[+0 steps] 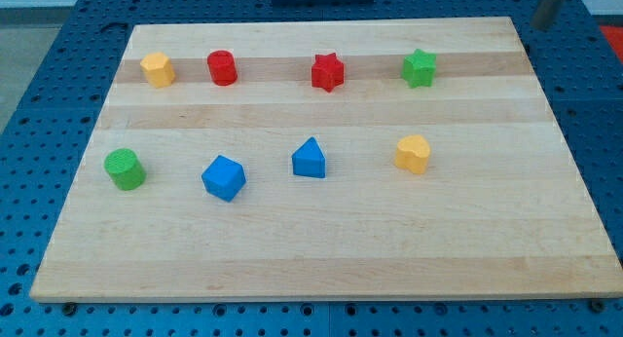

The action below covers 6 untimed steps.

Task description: Move your arm closer to green star

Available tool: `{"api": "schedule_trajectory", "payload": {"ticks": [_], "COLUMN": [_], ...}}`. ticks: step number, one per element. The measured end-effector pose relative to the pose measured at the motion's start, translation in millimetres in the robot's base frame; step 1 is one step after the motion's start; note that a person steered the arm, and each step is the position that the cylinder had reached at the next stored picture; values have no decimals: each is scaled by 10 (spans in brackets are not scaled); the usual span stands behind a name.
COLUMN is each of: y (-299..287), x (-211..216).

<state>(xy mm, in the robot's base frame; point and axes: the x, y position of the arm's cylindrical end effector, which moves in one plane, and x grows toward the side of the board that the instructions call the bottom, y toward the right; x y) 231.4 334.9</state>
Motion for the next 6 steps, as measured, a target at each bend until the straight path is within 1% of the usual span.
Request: {"api": "schedule_trajectory", "payload": {"ticks": [1,2,3,4,5,6], "y": [-413,-1001,-1449,-1604,-1625,-1626], "x": [372,371,406,702,903,760]}}
